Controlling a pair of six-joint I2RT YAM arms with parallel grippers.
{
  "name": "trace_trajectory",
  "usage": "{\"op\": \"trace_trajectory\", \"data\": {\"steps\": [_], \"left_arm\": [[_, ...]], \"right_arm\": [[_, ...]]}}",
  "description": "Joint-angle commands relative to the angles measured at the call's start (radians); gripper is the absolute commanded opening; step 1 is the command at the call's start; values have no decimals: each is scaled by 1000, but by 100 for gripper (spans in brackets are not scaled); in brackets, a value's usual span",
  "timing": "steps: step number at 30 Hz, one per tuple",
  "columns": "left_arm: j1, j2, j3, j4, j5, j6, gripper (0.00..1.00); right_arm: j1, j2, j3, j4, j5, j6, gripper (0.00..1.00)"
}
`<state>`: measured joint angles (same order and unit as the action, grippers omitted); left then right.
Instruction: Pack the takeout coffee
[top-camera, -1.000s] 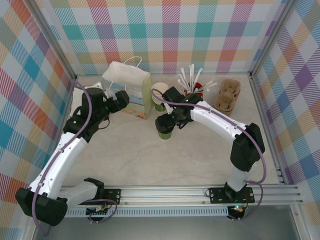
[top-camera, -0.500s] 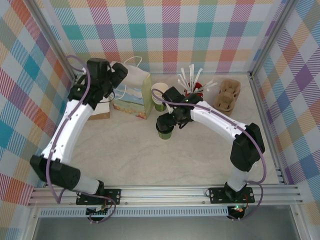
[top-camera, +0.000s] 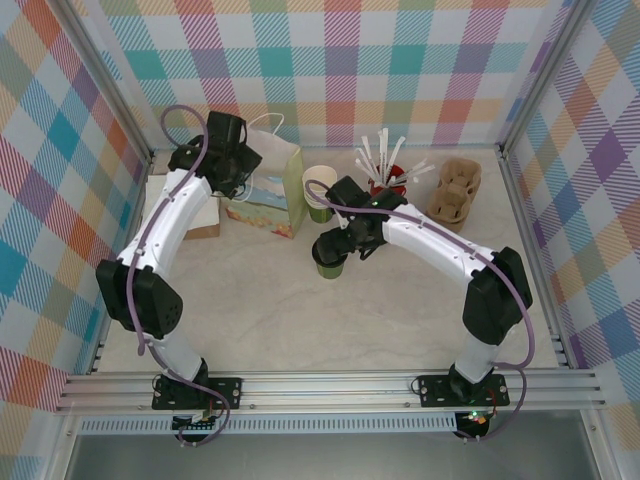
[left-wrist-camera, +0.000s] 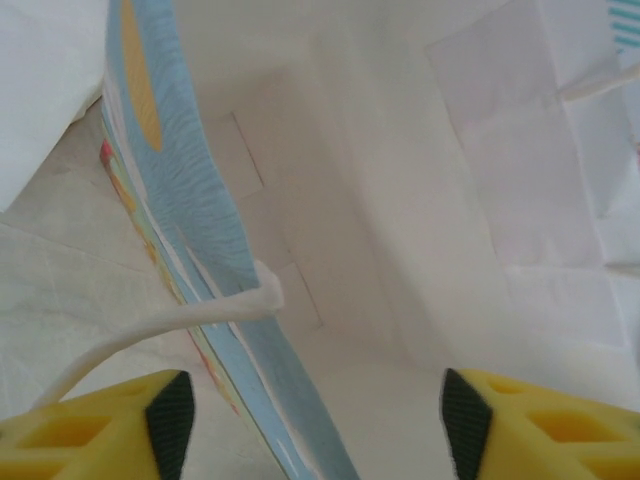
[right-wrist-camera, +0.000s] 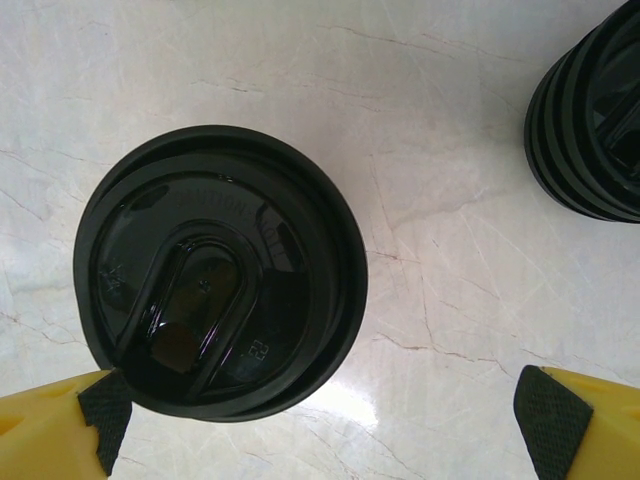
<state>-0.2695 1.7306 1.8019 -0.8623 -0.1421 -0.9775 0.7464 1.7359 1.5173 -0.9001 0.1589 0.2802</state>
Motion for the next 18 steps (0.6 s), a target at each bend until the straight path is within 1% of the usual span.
{"op": "trace_trajectory", "data": {"steps": [1,8,13,16,18], "left_arm": [[15,10,31,-10,5,18,58],[15,-14,22,-19,-16,39,31],[16,-48,10,-11,-17,59,9],[16,-74,9,-14,-24,82,2],[16,-94,6,-15,-30,104,2]], "right_arm": [[5,-42,-12,-23,28,16,100],[-39,-105,-32,-20,21,-1,100],[-87,-143,-48,-18,3,-11,100],[-118,-164,-59,-13,-10,-15,100],[-144,-179,-64,-12,-21,-16,100]]}}
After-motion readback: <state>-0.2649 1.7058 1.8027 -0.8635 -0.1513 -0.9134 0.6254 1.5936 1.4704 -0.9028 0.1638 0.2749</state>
